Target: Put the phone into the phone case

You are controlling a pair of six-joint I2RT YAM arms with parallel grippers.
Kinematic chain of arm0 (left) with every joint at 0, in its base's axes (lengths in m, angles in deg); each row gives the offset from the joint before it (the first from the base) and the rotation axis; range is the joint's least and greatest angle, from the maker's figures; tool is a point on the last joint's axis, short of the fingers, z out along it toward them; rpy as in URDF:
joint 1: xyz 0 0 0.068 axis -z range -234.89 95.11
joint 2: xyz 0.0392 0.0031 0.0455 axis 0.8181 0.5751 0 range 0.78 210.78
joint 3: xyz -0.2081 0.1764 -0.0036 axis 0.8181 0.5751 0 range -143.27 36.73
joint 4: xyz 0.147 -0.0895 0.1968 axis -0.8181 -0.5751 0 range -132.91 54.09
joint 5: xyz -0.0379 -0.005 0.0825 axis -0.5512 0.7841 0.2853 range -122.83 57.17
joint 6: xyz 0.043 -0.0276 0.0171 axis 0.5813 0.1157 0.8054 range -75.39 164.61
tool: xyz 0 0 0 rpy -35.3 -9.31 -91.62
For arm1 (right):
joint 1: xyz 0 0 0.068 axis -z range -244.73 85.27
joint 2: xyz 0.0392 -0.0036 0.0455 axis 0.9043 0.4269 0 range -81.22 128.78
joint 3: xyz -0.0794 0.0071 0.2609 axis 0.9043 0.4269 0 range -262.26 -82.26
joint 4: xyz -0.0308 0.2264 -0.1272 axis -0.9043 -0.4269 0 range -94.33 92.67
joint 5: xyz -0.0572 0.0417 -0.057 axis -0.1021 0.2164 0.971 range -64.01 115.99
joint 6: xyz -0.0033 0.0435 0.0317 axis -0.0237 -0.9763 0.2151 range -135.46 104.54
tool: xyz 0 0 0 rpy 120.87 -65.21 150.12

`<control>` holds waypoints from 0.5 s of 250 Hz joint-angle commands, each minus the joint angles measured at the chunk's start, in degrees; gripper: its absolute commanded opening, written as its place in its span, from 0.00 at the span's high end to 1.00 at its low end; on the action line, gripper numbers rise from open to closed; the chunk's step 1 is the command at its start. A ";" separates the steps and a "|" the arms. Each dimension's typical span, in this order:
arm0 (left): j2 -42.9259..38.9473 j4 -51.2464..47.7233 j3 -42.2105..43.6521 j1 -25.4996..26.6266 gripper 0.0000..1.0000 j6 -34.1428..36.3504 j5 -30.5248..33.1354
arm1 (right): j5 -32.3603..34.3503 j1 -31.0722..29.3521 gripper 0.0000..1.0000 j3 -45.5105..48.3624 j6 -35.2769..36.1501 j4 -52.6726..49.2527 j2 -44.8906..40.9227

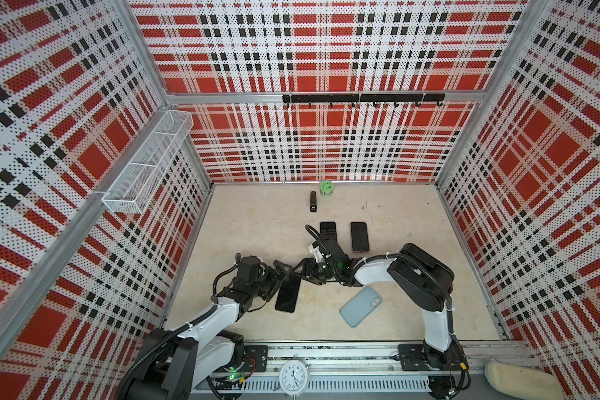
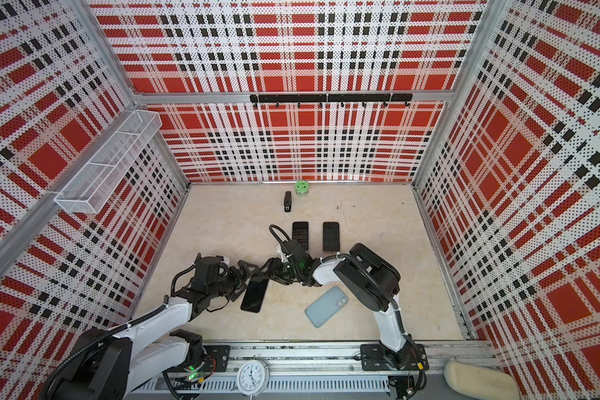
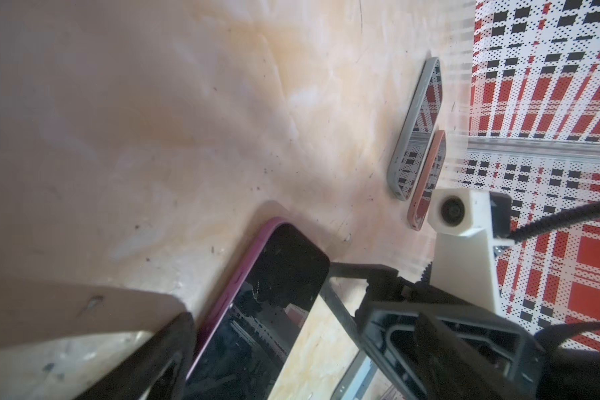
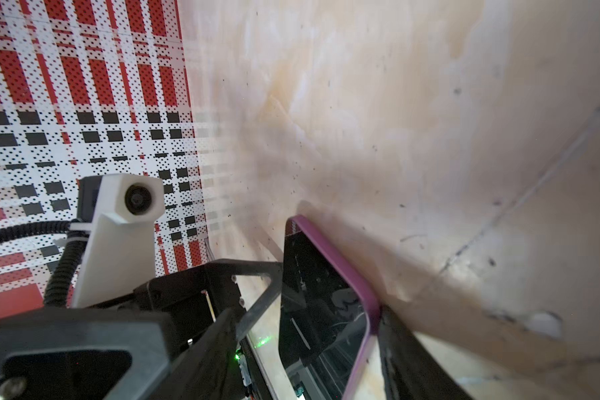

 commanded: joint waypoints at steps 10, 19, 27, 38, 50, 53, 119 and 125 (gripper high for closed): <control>-0.16 4.15 0.85 4.12 0.00 -4.65 -0.54 | -0.50 -0.45 0.35 1.90 -3.55 7.24 2.44; -0.25 4.58 0.95 4.77 0.01 -5.16 -0.26 | -0.75 -0.45 0.35 2.11 -3.88 7.94 2.61; -0.28 5.28 1.12 5.14 0.01 -5.65 -0.11 | -0.88 -0.41 0.36 2.39 -4.02 8.75 2.73; -0.32 5.81 1.23 5.52 0.01 -6.00 0.19 | -1.13 -0.38 0.36 2.72 -4.39 9.73 2.86; -0.30 6.72 1.50 5.62 0.00 -6.40 0.21 | -1.46 -0.42 0.38 3.05 -4.54 10.76 2.82; -0.27 6.87 1.58 5.64 0.00 -6.44 0.22 | -1.45 -0.45 0.38 3.12 -4.68 10.94 2.80; 1.14 10.46 2.31 5.62 0.00 -7.53 1.30 | -2.92 -0.31 0.55 5.94 -3.82 14.23 0.76; 1.36 10.72 2.23 5.66 0.00 -7.56 1.34 | -2.99 -0.35 0.58 6.15 -3.84 14.55 0.58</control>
